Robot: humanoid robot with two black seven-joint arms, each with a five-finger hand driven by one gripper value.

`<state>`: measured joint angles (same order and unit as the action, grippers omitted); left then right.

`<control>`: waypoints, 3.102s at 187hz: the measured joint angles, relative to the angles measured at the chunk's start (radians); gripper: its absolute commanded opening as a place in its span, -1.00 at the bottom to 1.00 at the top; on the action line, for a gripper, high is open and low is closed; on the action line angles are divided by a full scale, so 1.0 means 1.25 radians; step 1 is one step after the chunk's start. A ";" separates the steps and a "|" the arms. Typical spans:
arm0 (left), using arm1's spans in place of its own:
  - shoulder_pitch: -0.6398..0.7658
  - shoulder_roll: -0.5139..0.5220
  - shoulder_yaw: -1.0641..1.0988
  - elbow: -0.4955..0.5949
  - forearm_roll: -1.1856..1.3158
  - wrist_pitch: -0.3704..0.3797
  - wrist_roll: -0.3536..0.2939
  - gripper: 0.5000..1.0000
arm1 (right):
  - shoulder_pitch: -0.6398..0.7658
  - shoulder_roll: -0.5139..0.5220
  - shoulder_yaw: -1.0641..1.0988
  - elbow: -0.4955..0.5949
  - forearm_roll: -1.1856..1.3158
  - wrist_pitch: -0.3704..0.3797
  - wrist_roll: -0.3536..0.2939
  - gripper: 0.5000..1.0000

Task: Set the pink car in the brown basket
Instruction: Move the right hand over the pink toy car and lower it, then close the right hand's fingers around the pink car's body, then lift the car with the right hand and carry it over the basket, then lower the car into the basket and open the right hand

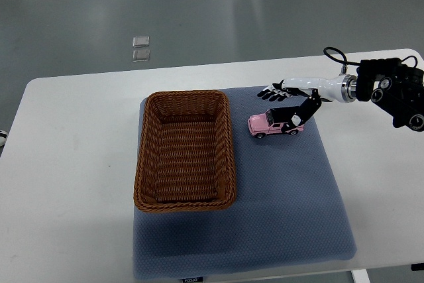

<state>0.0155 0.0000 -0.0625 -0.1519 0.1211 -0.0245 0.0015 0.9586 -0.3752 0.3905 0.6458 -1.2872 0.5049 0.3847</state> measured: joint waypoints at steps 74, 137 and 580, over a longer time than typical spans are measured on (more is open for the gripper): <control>0.000 0.000 0.000 0.000 0.000 0.000 0.000 1.00 | -0.007 0.007 -0.075 -0.001 -0.006 -0.128 0.002 0.64; 0.000 0.000 0.000 0.000 0.000 0.000 0.000 1.00 | -0.004 0.007 -0.112 -0.004 -0.006 -0.171 0.004 0.03; 0.000 0.000 0.000 0.000 0.000 0.000 0.000 1.00 | 0.140 0.220 -0.148 -0.001 0.008 -0.156 0.099 -1.00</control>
<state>0.0154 0.0000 -0.0628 -0.1519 0.1211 -0.0246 0.0018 1.1336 -0.1007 0.2051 0.6450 -1.2777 0.3098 0.5083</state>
